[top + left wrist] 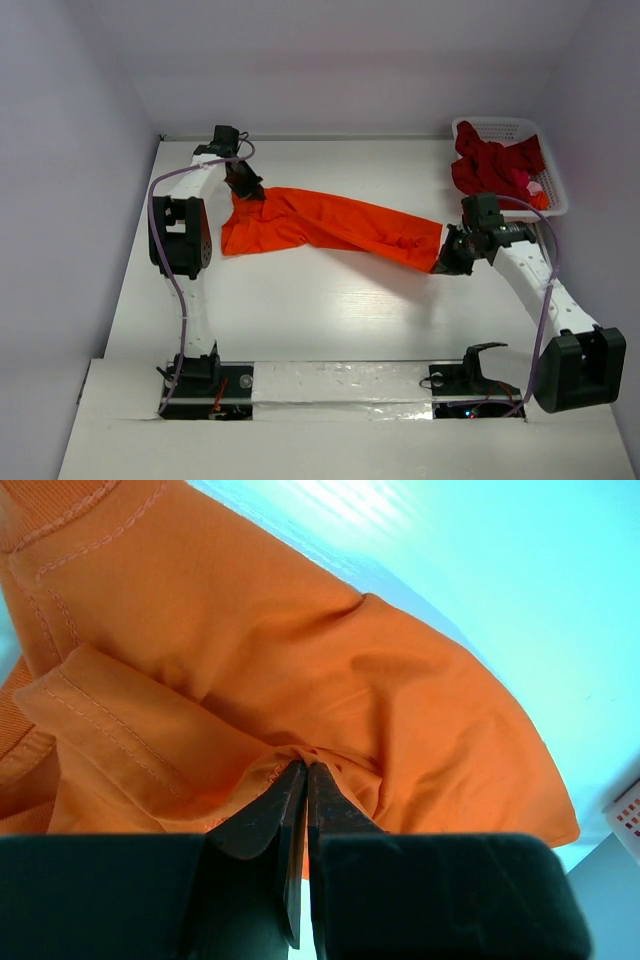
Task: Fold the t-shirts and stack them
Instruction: Fold the other side of the tshirt into a rectangle
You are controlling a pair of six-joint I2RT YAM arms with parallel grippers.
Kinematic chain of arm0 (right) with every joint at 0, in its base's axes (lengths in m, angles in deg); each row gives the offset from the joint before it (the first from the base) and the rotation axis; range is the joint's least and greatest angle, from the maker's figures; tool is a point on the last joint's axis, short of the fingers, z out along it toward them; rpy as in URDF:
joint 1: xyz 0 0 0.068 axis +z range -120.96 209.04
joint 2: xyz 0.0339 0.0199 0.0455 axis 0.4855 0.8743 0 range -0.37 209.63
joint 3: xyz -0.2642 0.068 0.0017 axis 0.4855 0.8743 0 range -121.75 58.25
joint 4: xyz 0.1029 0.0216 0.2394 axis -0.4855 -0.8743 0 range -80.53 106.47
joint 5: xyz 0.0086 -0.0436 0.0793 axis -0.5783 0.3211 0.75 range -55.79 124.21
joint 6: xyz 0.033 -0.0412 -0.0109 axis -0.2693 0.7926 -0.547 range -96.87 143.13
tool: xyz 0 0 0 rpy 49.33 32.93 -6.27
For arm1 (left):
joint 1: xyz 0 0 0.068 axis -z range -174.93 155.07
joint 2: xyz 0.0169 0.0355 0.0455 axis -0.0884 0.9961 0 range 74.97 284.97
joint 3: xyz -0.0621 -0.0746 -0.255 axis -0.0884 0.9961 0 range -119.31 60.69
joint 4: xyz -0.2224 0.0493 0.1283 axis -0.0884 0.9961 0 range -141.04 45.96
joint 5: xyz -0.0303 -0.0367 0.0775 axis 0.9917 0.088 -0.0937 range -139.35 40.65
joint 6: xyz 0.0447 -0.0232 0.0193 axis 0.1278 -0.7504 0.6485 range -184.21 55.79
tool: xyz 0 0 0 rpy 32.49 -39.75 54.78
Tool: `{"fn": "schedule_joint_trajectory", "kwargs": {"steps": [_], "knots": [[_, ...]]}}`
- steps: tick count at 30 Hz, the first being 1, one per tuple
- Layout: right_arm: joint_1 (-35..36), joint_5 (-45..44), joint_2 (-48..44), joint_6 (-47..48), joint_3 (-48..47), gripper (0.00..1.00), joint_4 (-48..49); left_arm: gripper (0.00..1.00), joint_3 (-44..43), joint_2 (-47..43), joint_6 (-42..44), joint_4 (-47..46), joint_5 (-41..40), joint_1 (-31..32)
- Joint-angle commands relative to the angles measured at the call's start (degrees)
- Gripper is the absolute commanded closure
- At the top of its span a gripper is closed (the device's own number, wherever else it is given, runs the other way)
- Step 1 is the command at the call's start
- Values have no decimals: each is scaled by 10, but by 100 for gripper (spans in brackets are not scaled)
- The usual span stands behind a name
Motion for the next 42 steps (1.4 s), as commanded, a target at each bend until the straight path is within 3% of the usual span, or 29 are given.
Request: {"fn": "schedule_joint_trajectory", "kwargs": {"steps": [1,8,19,32,42], "knots": [[9,1,10,20,-6,100,-15,100,-30,-6,13,7,-12,-8],[14,-18,32,13,-48,100,-6,100,-20,-12,11,4,-12,-8],[14,-33,145,6,-121,100,36,100,-20,-14,14,7,-8,-8],[14,-86,185,-13,-150,100,61,100,-18,-16,16,6,-5,-8],[-63,-79,239,-7,-156,100,88,100,-9,-18,17,4,-6,-8]]}}
